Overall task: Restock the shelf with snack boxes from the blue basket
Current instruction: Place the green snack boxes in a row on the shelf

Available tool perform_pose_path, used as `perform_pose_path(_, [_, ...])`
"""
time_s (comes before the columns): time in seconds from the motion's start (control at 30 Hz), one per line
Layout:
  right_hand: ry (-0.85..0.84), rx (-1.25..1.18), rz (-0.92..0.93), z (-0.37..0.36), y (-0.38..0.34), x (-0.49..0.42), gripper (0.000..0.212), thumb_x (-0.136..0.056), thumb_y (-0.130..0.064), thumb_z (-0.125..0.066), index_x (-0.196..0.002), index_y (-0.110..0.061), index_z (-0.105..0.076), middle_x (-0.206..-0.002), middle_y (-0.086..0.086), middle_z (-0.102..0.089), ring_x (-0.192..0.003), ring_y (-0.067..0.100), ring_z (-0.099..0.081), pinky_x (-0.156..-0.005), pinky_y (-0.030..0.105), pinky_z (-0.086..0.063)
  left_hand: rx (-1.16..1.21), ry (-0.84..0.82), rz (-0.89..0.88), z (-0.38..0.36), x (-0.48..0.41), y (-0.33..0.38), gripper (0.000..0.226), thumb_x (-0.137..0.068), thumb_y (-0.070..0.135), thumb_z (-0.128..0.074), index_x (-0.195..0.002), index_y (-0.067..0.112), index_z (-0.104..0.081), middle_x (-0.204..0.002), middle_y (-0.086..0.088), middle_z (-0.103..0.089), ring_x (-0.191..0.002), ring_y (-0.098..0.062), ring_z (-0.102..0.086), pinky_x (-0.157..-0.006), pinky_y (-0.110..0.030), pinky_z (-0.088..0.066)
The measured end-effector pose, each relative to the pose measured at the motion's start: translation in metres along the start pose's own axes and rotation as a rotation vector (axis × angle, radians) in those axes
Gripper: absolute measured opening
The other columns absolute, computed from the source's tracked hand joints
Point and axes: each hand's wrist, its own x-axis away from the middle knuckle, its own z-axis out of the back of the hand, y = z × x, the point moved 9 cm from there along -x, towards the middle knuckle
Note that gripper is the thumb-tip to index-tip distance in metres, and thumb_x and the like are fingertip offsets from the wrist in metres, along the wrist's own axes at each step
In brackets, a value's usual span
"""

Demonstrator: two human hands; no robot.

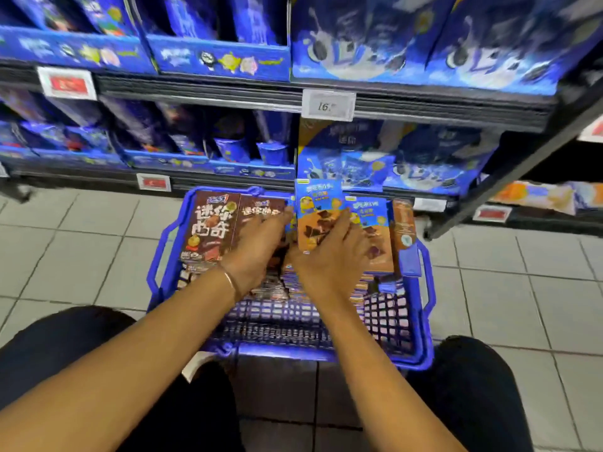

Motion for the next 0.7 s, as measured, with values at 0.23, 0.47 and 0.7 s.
perform_pose_path(0.23, [-0.094,-0.349,-0.057,0.019,-0.005,-0.004,0.107,-0.064,-0.065,-0.074,-0.149,-0.019,-0.028,-0.142,0.002,-0.044,-0.135,0.028,-0.033,-0.106,0.052,-0.038,0.041,0.028,-0.128,0.013,0.024,0.027,0.036,-0.100,0.057,-0.061,-0.098,0.023,-0.072,-0.088,0.009,-0.080,-0.091,-0.021,-0.064,-0.072,-0.034,-0.044])
perform_pose_path(0.47, [-0.305,-0.564,0.168,0.056,-0.051,0.029,0.104,-0.055,-0.076,-0.064,-0.145,-0.033,-0.035,-0.133,-0.009,-0.044,-0.129,0.015,-0.035,-0.110,0.040,-0.039,0.566,-0.477,-0.103,-0.022,0.053,0.046,0.061,-0.102,0.056,-0.054,-0.141,0.010,-0.066,-0.137,-0.014,-0.070,-0.123,-0.032,-0.070,-0.096,-0.044,-0.061])
perform_pose_path(0.7, [-0.003,-0.363,-0.037,0.086,0.044,-0.030,0.079,-0.077,-0.060,-0.073,-0.141,-0.022,-0.046,-0.145,0.006,-0.035,-0.136,0.027,-0.031,-0.108,0.045,-0.039,0.607,-0.569,-0.079,-0.031,0.050,0.049,0.062,-0.098,0.063,-0.058,-0.137,0.017,-0.070,-0.138,-0.016,-0.069,-0.123,-0.043,-0.068,-0.089,-0.062,-0.059])
